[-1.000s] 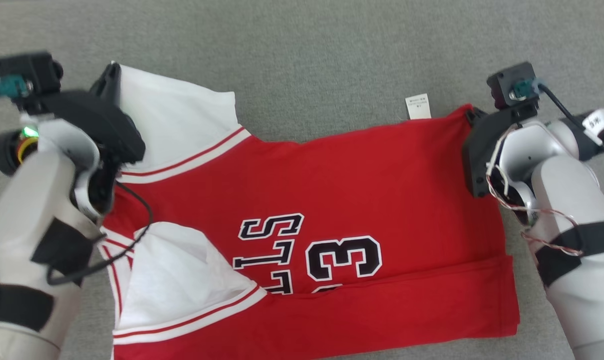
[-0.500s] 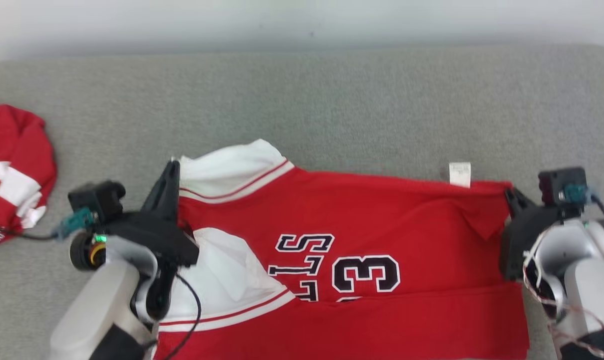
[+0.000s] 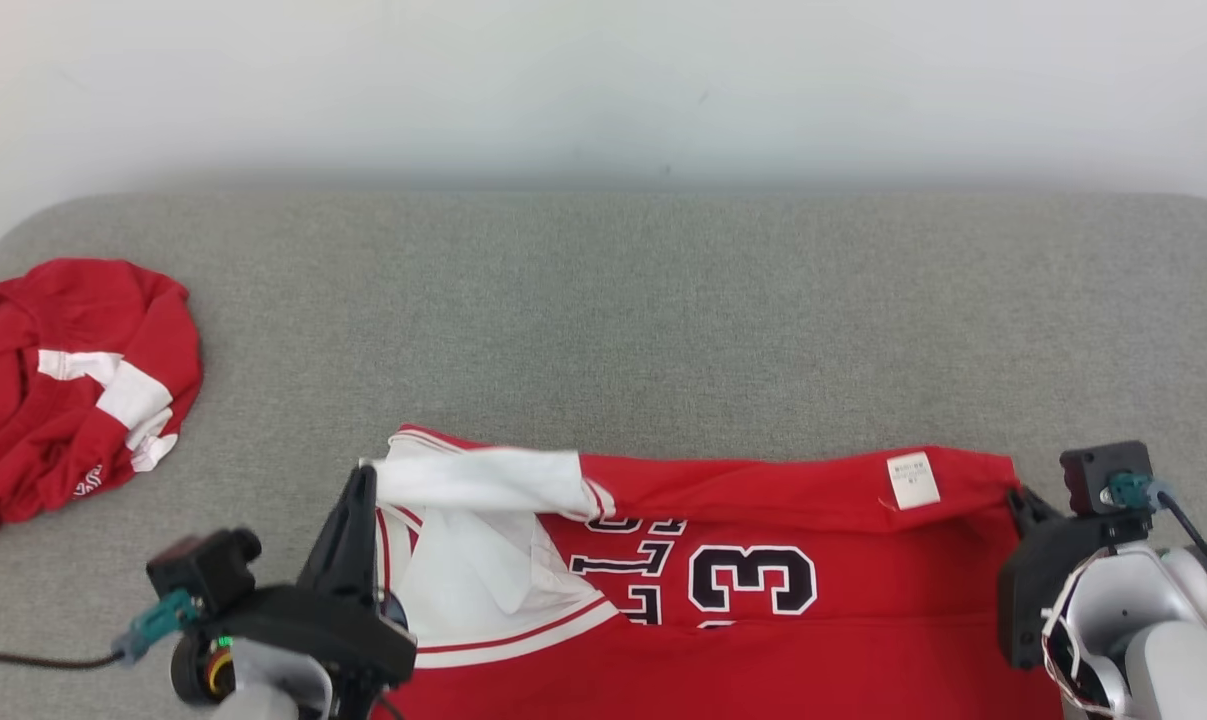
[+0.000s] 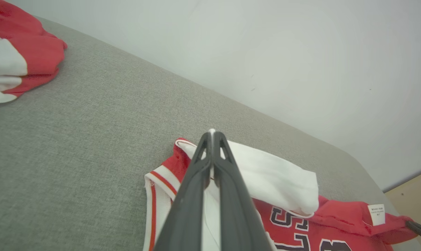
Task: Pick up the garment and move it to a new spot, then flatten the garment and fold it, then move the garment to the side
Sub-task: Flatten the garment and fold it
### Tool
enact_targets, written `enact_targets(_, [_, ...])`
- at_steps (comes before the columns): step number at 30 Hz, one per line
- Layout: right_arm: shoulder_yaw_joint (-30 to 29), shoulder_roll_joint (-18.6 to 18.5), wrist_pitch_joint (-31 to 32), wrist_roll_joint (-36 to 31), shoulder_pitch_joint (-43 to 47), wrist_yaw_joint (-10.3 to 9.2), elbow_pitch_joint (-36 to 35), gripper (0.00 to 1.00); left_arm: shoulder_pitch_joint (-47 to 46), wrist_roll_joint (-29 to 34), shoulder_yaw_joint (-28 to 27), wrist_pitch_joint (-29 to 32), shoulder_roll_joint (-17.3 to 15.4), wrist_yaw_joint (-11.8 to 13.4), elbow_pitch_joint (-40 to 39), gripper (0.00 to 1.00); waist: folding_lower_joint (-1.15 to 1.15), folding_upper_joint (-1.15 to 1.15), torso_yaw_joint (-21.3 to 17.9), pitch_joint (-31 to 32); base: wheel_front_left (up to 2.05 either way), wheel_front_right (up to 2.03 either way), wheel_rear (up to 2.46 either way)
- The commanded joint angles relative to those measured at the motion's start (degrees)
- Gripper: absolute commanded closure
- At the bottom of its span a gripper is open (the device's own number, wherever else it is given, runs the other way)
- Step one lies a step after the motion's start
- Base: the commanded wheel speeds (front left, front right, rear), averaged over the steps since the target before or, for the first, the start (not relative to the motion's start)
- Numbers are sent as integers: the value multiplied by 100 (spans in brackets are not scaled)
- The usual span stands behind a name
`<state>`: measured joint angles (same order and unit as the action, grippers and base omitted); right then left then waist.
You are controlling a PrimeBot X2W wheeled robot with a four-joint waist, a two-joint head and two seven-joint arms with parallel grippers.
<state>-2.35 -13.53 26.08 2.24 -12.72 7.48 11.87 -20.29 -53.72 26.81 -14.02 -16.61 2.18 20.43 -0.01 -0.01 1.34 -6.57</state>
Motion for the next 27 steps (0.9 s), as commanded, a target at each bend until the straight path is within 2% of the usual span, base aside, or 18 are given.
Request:
enact_targets(1, [6, -25, 60, 28, 118, 4, -9, 100, 187, -82, -40, 20, -19, 47, -81, 100, 1, 1, 26, 113, 0, 0, 0])
enact_targets(7, [-62, -116, 418, 29, 447, 4, -122, 100, 872, -257, -14, 126, -66, 241, -571, 100, 1, 1, 68, 298, 0, 0, 0])
enact_targets(22, [-10, -199, 1097, 76, 914, 4, -333, 100, 1503, -489, 72, 276, 5, 456, -756, 100, 1, 1, 62, 512, 0, 0, 0])
enact_targets(24, [6, -220, 1164, 115, 992, 4, -369, 74, 1575, -494, 90, 279, 4, 477, -748, 100, 1, 1, 50, 535, 0, 0, 0])
enact_targets(25, [-15, -232, 1171, 137, 1023, 4, -387, 55, 1598, -494, 107, 293, 3, 483, -738, 100, 1, 1, 45, 544, 0, 0, 0])
enact_targets(26, [-77, -215, 1187, 129, 1037, 4, -395, 0, 1600, -464, 131, 297, -13, 491, -724, 100, 1, 1, 40, 552, 0, 0, 0])
enact_targets(27, [-79, -207, 1189, 109, 1051, 4, -413, 0, 1600, -431, 125, 286, -31, 524, -708, 100, 1, 1, 36, 560, 0, 0, 0])
